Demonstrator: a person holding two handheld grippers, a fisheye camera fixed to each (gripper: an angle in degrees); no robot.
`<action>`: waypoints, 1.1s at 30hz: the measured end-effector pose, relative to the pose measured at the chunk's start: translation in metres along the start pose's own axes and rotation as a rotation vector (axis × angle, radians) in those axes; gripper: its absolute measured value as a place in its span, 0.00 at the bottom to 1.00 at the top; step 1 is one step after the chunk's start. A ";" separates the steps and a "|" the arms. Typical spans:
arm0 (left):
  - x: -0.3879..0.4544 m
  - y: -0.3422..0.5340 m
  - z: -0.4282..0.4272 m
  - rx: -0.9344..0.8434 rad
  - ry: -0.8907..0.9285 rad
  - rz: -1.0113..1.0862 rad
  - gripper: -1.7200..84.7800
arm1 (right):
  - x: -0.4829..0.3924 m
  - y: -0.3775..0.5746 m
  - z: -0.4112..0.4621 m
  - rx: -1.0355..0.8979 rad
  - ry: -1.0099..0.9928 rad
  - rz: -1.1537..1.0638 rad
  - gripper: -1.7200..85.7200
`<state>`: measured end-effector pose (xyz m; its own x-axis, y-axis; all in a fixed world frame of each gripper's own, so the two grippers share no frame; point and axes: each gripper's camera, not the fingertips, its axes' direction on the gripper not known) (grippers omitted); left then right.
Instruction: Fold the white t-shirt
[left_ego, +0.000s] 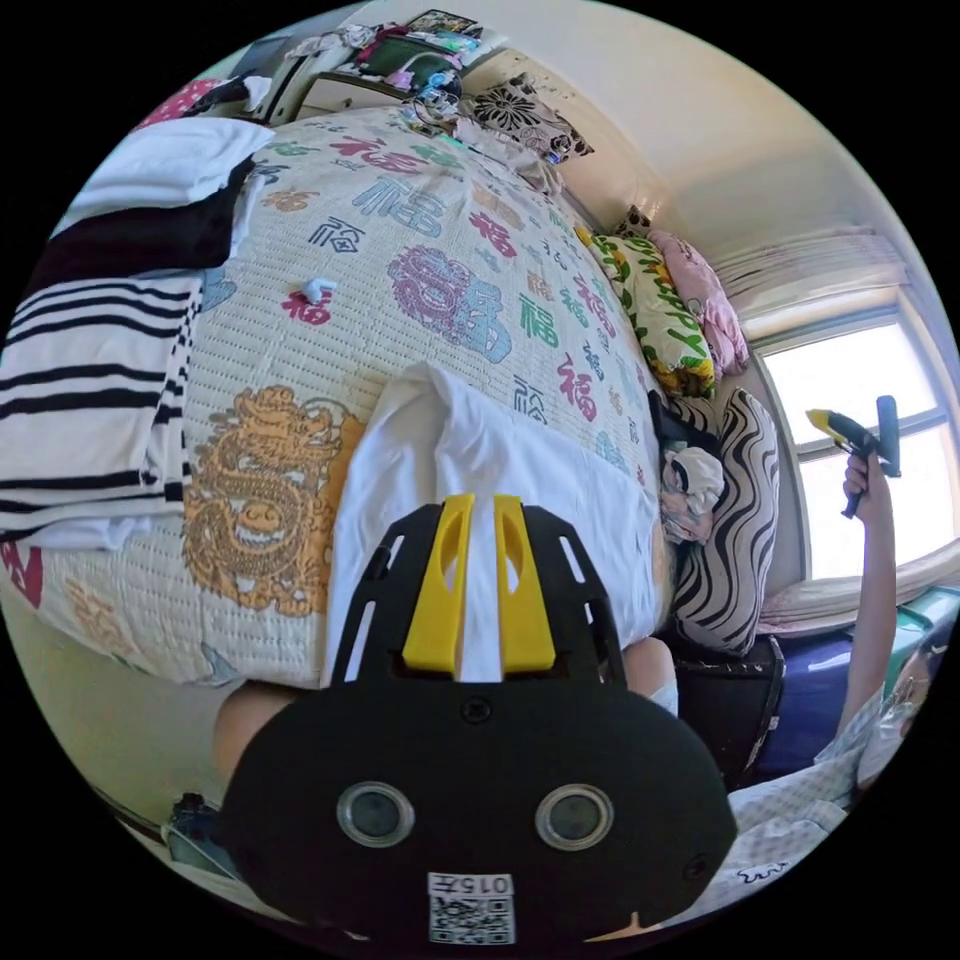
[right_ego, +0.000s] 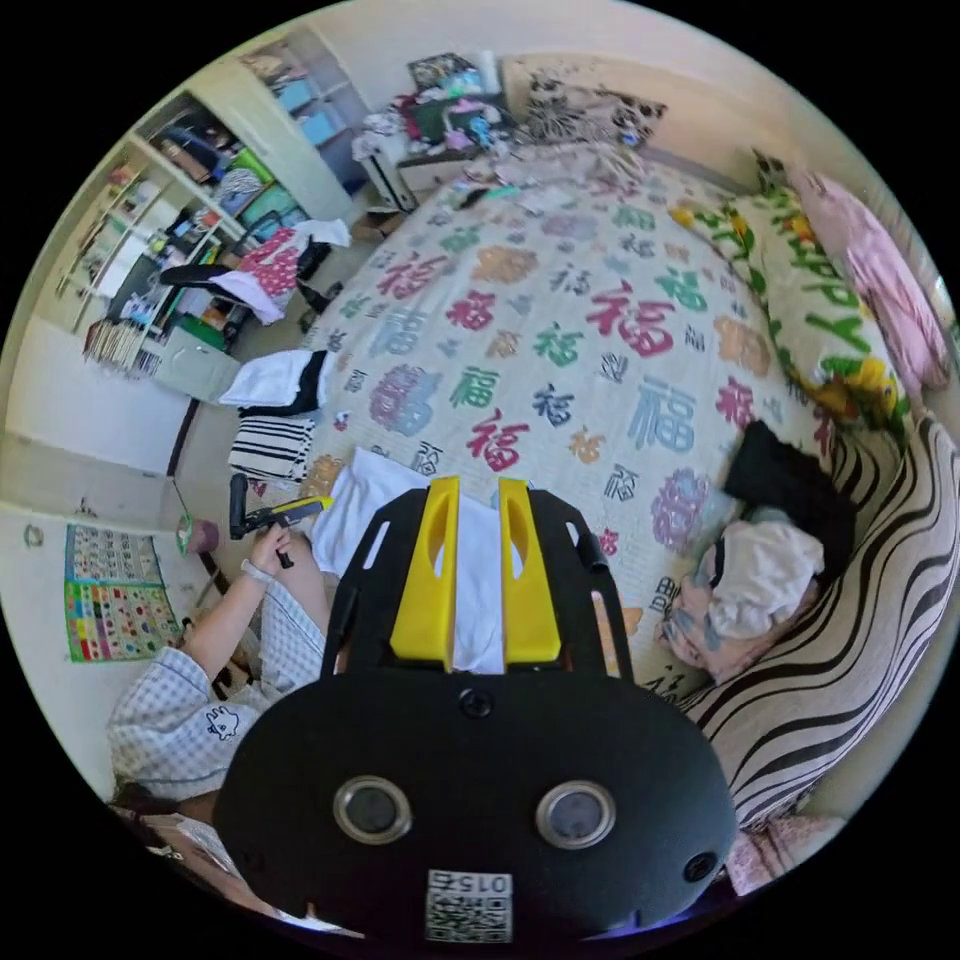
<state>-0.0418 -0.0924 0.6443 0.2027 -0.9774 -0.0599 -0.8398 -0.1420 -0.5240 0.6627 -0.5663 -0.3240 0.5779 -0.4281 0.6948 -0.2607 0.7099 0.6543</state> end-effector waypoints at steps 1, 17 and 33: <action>0.007 0.009 -0.002 0.003 -0.001 0.007 0.07 | -0.006 0.003 -0.005 0.012 0.006 -0.016 0.10; 0.102 0.085 0.090 -0.278 -0.099 -0.038 0.09 | 0.077 0.230 0.179 -0.159 -0.283 0.254 0.13; 0.250 0.067 0.111 -0.343 -0.371 0.125 0.10 | 0.108 0.375 0.179 0.128 -0.387 0.337 0.07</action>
<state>0.0082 -0.3294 0.4998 0.2030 -0.8779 -0.4336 -0.9731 -0.1316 -0.1892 0.4888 -0.4466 0.0497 0.1248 -0.3805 0.9163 -0.4889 0.7801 0.3905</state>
